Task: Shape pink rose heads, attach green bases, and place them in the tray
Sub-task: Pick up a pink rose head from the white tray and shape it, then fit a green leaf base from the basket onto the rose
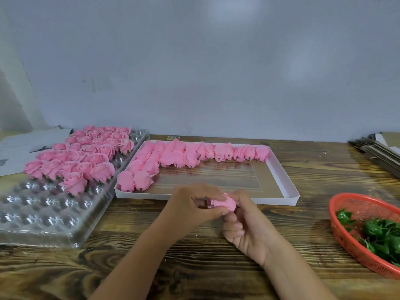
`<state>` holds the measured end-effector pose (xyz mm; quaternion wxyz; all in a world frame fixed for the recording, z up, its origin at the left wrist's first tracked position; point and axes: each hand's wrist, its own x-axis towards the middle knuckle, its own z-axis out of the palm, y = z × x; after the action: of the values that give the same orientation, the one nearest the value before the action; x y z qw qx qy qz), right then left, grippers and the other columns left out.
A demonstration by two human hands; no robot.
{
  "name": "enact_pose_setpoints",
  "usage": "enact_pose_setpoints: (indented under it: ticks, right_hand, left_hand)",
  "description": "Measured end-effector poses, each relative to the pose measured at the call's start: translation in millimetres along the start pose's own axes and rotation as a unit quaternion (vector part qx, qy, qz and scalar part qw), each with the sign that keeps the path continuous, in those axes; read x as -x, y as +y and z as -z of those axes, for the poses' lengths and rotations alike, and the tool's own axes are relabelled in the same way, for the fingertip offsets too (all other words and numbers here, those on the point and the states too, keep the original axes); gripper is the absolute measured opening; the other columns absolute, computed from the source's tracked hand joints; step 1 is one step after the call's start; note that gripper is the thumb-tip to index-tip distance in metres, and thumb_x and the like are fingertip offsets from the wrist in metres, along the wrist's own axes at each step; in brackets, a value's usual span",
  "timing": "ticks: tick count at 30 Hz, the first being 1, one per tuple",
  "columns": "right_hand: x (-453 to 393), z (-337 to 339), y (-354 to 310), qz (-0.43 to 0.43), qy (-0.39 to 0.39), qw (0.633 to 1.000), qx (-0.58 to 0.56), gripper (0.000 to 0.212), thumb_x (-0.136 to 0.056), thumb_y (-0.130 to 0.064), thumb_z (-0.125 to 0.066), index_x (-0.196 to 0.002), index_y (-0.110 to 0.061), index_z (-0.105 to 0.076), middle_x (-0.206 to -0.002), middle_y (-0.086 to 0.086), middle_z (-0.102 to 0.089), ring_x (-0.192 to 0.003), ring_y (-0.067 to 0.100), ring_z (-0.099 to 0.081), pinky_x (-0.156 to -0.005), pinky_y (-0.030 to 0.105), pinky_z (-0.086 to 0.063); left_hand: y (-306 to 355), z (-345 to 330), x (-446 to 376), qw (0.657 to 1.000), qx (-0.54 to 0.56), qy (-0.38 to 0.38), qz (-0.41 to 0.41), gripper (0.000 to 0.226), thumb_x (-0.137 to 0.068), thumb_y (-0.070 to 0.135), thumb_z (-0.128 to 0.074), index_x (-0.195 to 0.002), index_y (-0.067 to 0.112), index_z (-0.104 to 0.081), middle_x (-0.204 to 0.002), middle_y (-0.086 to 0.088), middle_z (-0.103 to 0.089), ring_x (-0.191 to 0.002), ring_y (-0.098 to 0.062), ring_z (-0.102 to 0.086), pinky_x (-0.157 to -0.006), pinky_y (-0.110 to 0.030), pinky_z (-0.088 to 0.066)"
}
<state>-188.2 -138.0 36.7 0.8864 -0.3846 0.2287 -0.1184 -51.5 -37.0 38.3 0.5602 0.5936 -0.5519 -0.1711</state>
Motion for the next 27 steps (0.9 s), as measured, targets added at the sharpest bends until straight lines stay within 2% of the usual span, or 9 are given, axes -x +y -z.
enact_pose_setpoints:
  ticks: [3,7,11,13,17,18,22,24,27]
  right_hand:
    - [-0.8,0.1,0.1,0.009,0.008,0.999,0.03,0.029,-0.085,-0.04,-0.064,-0.082,-0.011,-0.066,-0.054,0.0,-0.048,-0.04,0.006,-0.035,-0.038,0.016,-0.026]
    - [0.6,4.1,-5.2,-0.004,0.011,1.0,0.026,0.067,-0.092,-0.064,-0.043,-0.08,-0.005,-0.072,-0.059,0.009,-0.057,-0.041,0.014,-0.048,-0.038,0.02,-0.037]
    - [12.0,10.6,-18.0,0.065,0.13,0.973,0.179,0.06,-0.103,-0.051,-0.033,-0.085,-0.007,-0.069,-0.06,0.008,-0.062,-0.042,0.014,-0.049,-0.039,0.02,-0.036]
    - [26.6,20.9,-30.7,0.147,0.213,0.909,0.327,0.036,-0.102,-0.034,-0.048,-0.083,-0.012,-0.069,-0.064,0.006,-0.066,-0.048,0.014,-0.052,-0.045,0.022,-0.039]
    - [66.9,69.2,-73.9,0.28,0.406,0.626,0.605,0.013,-0.086,-0.016,-0.067,-0.086,-0.028,-0.064,-0.075,-0.008,-0.067,-0.072,0.018,-0.061,-0.071,0.031,-0.043]
    - [77.6,86.6,-86.4,0.267,0.438,0.586,0.627,0.017,-0.083,-0.016,-0.068,-0.091,-0.03,-0.064,-0.078,-0.008,-0.066,-0.076,0.02,-0.062,-0.074,0.033,-0.046]
    - [103.4,156.9,-127.8,0.052,0.458,0.59,0.662,0.021,-0.08,-0.022,-0.075,-0.098,-0.028,-0.065,-0.087,-0.002,-0.07,-0.086,0.027,-0.067,-0.084,0.048,-0.056]
    - [103.0,176.9,-130.3,-0.054,0.412,0.585,0.696,0.022,-0.08,-0.023,-0.077,-0.096,-0.032,-0.065,-0.089,-0.005,-0.07,-0.087,0.021,-0.067,-0.086,0.043,-0.055]
    - [93.7,195.8,-120.5,-0.095,0.376,0.546,0.743,0.023,-0.08,-0.015,-0.072,-0.087,-0.037,-0.068,-0.091,-0.005,-0.072,-0.083,0.014,-0.066,-0.081,0.036,-0.056]
  left_hand:
    - [-0.6,-0.5,-0.6,1.0,0.026,0.015,0.011,0.031,-0.074,0.025,-0.089,-0.096,0.044,-0.079,-0.102,0.018,-0.077,-0.097,-0.004,-0.073,-0.082,-0.015,-0.056]
    - [-0.4,5.5,-4.2,0.994,0.082,0.058,0.037,0.027,-0.073,0.018,-0.087,-0.092,0.036,-0.081,-0.097,0.013,-0.079,-0.091,-0.004,-0.074,-0.078,-0.011,-0.053]
    - [-2.8,8.2,-6.6,0.982,0.145,0.097,0.074,0.022,-0.073,0.011,-0.085,-0.092,0.02,-0.08,-0.091,0.005,-0.08,-0.083,-0.005,-0.075,-0.071,-0.011,-0.054]
    - [-4.2,8.1,-7.5,0.978,0.158,0.103,0.092,0.024,-0.076,0.004,-0.084,-0.091,0.023,-0.081,-0.092,0.003,-0.08,-0.084,-0.007,-0.075,-0.07,-0.012,-0.055]
    - [-6.4,8.6,-7.5,0.977,0.16,0.096,0.103,0.027,-0.078,0.006,-0.084,-0.089,0.03,-0.083,-0.095,0.002,-0.08,-0.087,-0.01,-0.076,-0.072,-0.014,-0.056]
    - [-6.6,8.8,-7.2,0.977,0.161,0.092,0.106,0.027,-0.078,0.007,-0.084,-0.091,0.03,-0.083,-0.096,0.002,-0.08,-0.089,-0.011,-0.076,-0.073,-0.015,-0.056]
    - [-7.7,9.3,-7.0,0.978,0.154,0.087,0.107,0.026,-0.079,0.007,-0.084,-0.095,0.027,-0.082,-0.098,0.001,-0.08,-0.091,-0.014,-0.076,-0.074,-0.017,-0.057]
    - [-7.8,9.4,-6.8,0.979,0.155,0.083,0.108,0.026,-0.079,0.007,-0.083,-0.095,0.027,-0.082,-0.097,0.001,-0.08,-0.091,-0.014,-0.076,-0.074,-0.016,-0.057]
    - [-8.8,9.5,-6.2,0.979,0.149,0.08,0.113,0.025,-0.079,0.007,-0.083,-0.097,0.025,-0.081,-0.098,0.001,-0.08,-0.09,-0.013,-0.075,-0.074,-0.016,-0.057]
